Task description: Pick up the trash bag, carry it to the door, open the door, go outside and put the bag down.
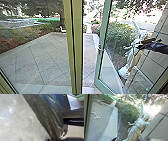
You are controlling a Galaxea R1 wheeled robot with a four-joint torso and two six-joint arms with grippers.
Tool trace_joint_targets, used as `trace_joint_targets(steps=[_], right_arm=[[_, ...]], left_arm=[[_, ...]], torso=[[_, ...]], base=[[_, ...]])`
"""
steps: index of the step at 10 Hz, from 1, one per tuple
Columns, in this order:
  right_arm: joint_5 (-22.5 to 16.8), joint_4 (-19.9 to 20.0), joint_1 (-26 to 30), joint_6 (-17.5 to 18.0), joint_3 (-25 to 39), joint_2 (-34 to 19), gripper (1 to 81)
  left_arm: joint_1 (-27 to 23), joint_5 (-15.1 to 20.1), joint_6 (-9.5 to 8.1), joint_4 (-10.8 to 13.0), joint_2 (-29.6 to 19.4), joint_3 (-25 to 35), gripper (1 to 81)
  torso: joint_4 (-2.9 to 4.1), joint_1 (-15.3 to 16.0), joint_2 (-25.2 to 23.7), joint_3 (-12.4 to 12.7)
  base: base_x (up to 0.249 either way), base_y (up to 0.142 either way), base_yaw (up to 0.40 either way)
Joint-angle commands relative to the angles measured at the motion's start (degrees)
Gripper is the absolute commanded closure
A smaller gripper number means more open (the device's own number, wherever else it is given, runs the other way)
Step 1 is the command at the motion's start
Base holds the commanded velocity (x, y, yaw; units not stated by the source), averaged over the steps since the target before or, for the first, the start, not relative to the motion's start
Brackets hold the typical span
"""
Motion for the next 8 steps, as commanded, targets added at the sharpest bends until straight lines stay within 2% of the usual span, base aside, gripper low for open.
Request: trace_joint_targets(steps=[1,2,5,8], right_arm=[[-4.7,-5.4,9.5,-0.1,-4.8,-3.1,1.0],[-3.0,-7.5,8.5,0.0,-6.2,-2.9,1.0],[-1.2,-9.9,7.1,-0.1,-10.6,-3.3,1.0],[-1.1,-10.4,6.1,-0.1,-12.4,-4.0,1.0]], left_arm=[[-0.5,3.8,0.09,-0.3,-0.4,0.7,81.1],[-0.4,3.8,0.09,-0.3,-0.5,0.7,81.1],[-0.2,3.8,0.09,-0.3,-0.5,0.7,81.1],[0.0,3.8,0.09,-0.3,-0.5,0.7,81.1]], torso=[[-0.02,0.0,0.0,0.0],[0.09,0.0,0.0,0.0],[0.09,0.0,0.0,0.0],[0.09,0.0,0.0,0.0]], base=[[0.0,0.0,0.0],[0.0,0.0,0.0],[0.0,0.0,0.0],[0.0,0.0,0.0]])
